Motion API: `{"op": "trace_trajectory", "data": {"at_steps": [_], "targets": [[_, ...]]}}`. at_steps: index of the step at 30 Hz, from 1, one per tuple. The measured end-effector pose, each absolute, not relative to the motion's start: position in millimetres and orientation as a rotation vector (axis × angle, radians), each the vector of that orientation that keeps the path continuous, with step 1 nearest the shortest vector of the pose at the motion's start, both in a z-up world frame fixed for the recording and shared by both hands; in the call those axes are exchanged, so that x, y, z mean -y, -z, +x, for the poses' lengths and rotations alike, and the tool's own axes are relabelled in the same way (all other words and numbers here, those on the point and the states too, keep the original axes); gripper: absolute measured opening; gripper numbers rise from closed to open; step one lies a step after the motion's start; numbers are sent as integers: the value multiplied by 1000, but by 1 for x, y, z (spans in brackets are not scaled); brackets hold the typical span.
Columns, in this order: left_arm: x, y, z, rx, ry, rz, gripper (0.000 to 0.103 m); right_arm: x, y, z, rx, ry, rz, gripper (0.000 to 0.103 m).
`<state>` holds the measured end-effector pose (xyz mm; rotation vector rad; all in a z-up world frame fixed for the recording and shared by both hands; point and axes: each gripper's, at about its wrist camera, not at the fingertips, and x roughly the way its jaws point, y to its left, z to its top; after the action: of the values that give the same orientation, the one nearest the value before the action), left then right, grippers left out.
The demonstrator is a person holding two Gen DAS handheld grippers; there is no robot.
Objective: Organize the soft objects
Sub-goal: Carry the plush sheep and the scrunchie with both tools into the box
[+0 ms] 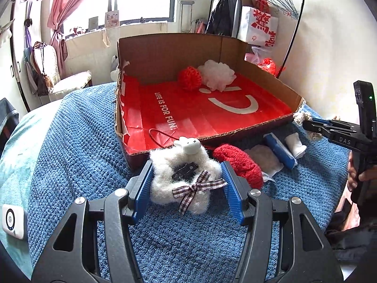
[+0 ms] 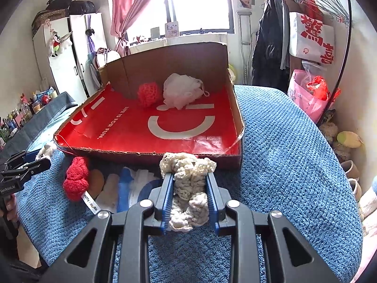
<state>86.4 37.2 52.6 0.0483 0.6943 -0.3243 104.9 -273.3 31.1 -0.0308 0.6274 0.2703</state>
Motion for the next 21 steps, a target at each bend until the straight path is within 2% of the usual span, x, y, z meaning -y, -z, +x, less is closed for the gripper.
{"op": "trace_trajectory", "data": {"at_steps": [9,15,21], "targets": [[-33,-94,136,-648,382,56,54,251,-74,146,-572,-320,-75,29],[-17,-103,214,-759,418,84,54,228,-88,214,-650,-306,-157,29],[0,-92,284,-874,387,136,54,217,-76,281,-809,-249,-210,29]]}}
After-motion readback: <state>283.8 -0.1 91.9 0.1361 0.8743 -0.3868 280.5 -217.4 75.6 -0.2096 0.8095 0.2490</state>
